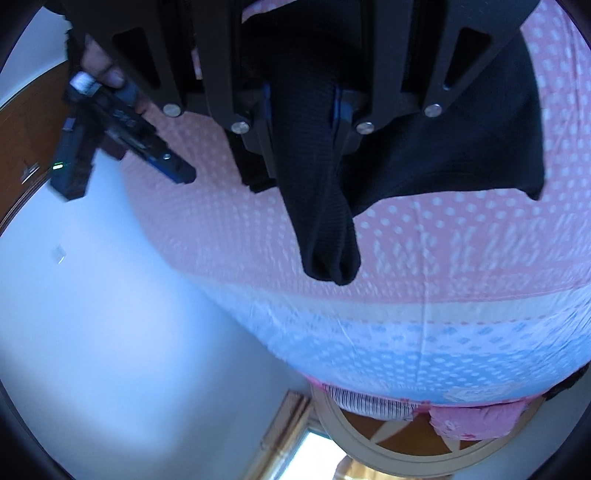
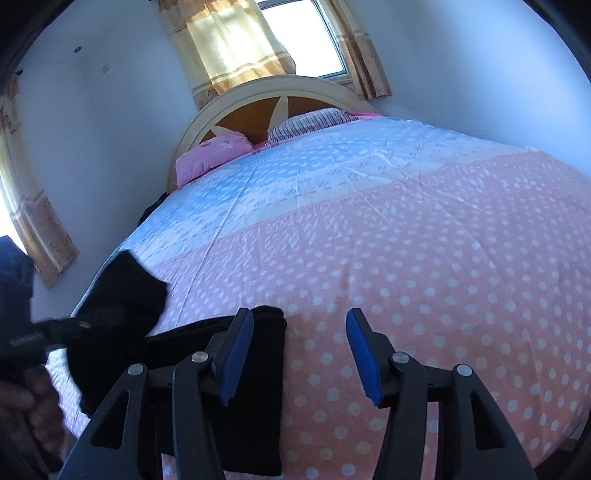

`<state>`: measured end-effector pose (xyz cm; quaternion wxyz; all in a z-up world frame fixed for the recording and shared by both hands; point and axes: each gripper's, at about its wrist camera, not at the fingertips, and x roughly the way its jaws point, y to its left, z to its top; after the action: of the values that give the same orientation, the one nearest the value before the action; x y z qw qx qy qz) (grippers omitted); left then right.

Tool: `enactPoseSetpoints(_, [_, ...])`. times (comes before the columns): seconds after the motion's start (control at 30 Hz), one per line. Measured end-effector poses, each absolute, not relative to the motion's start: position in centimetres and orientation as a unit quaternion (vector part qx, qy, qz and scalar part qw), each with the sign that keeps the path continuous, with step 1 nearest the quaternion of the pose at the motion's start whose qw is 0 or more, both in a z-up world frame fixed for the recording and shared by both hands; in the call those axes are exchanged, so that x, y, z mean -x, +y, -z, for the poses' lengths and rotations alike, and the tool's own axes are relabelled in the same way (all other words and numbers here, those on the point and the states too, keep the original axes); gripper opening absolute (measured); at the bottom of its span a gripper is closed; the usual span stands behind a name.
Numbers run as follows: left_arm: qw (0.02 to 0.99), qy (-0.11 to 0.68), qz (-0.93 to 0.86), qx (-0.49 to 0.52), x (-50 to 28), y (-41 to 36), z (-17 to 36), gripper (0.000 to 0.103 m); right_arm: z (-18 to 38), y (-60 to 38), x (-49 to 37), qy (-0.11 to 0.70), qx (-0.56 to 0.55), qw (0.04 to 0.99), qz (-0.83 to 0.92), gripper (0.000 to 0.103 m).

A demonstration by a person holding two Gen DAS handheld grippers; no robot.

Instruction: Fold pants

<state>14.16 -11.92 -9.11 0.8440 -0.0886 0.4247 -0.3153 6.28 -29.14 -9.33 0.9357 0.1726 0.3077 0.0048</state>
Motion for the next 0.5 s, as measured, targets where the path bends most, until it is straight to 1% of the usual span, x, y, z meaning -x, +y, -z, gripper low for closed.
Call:
enactPoseSetpoints(0.17, [0.838,0.445,0.313,0.05,-13.2,-16.0,11.6,0.026,10.3,-29.4,-6.7,0.318,-0.183,0.93,-0.005,0.054])
enactPoseSetpoints(0.27, [0.831,0.449,0.323,0.057,-12.6,-16.6,11.9,0.037,10.8,-30.4,-6.9,0.323,-0.205,0.924,0.0,0.054])
enactPoseSetpoints(0.33, [0.83,0.44,0.338,0.053,-11.6,-16.8,11.3,0.039,10.8,-30.8,-6.8,0.322,-0.217,0.922,-0.002,0.054])
enactPoseSetpoints(0.37, [0.833,0.43,0.346,0.042,-10.9,-16.6,10.7,0.043,10.7,-30.9,-6.7,0.32,-0.223,0.921,-0.006,0.054])
enactPoseSetpoints(0.4, [0.836,0.422,0.348,0.034,-10.4,-16.5,10.2,0.05,10.6,-30.9,-6.7,0.318,-0.226,0.921,-0.012,0.054])
enactPoseSetpoints(0.43, [0.842,0.412,0.348,0.026,-9.9,-16.1,9.7,0.054,10.4,-30.8,-6.6,0.315,-0.229,0.921,-0.022,0.054])
enactPoseSetpoints(0.5, [0.858,0.385,0.34,0.018,-8.5,-14.4,8.4,0.067,9.9,-30.3,-6.5,0.312,-0.233,0.92,-0.043,0.059])
